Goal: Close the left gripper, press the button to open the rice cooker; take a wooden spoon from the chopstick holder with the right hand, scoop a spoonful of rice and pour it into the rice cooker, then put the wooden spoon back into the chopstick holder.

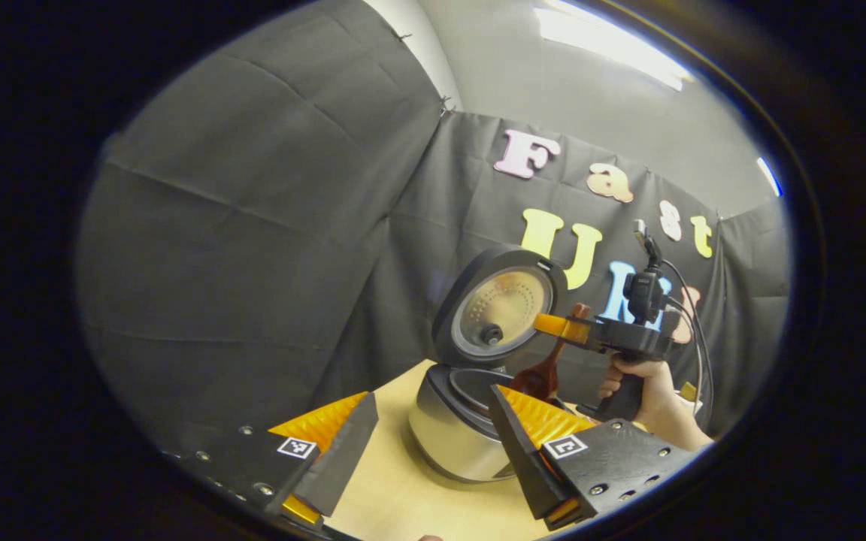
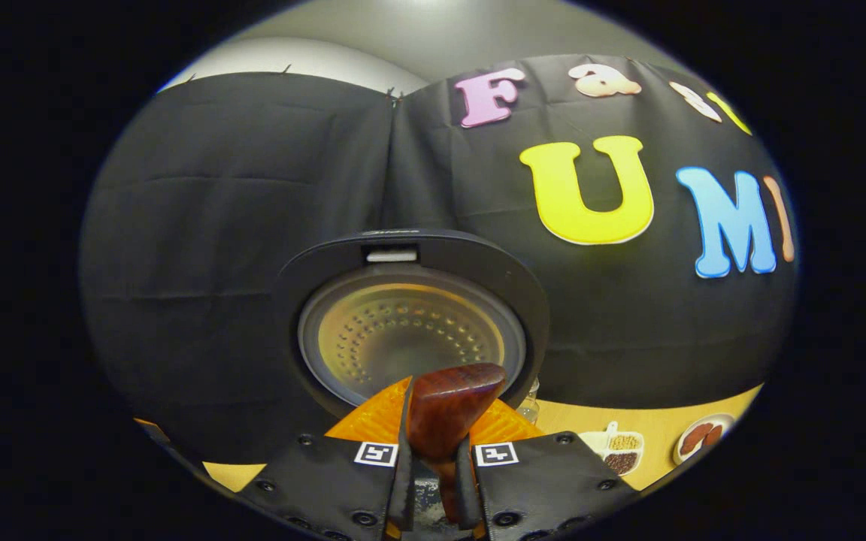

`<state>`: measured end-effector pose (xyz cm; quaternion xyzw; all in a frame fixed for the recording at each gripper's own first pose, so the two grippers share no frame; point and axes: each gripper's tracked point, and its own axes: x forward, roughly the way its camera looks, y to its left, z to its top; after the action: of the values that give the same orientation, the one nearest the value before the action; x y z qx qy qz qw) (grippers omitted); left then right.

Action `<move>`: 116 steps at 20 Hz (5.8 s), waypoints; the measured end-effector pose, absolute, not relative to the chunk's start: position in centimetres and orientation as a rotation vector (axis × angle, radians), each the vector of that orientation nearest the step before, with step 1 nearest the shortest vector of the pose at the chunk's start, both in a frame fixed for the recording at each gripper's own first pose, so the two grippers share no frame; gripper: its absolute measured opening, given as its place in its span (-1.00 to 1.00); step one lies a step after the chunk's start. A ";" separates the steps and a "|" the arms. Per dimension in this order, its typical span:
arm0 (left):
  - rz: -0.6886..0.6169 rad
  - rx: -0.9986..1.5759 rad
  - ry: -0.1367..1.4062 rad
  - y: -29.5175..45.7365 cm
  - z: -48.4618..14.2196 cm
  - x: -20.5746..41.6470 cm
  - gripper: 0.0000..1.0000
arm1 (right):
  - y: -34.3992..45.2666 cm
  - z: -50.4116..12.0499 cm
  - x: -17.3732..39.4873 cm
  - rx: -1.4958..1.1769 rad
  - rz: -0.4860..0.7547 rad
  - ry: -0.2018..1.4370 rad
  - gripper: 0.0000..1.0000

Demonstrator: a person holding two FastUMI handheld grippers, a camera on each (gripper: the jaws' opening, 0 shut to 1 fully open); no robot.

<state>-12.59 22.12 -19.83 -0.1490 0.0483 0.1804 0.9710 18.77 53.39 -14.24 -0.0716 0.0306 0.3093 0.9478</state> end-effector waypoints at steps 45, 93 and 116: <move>0.000 -0.301 0.087 -2.4 -17.9 -0.2 0.86 | 3.7 -6.7 9.4 0.142 0.034 -0.054 -0.53; 0.379 0.181 0.053 17.1 1.8 19.7 0.84 | -2.1 -11.9 -0.7 -0.138 -0.174 -0.114 0.95; 0.436 0.038 0.300 15.9 -7.6 16.5 0.89 | 3.1 -15.2 -0.8 -0.118 0.031 -0.044 0.95</move>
<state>16.53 15.87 -7.64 0.0189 0.1482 0.2155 0.9650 -0.80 3.09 -15.16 -0.0587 -0.0220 0.0156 0.9979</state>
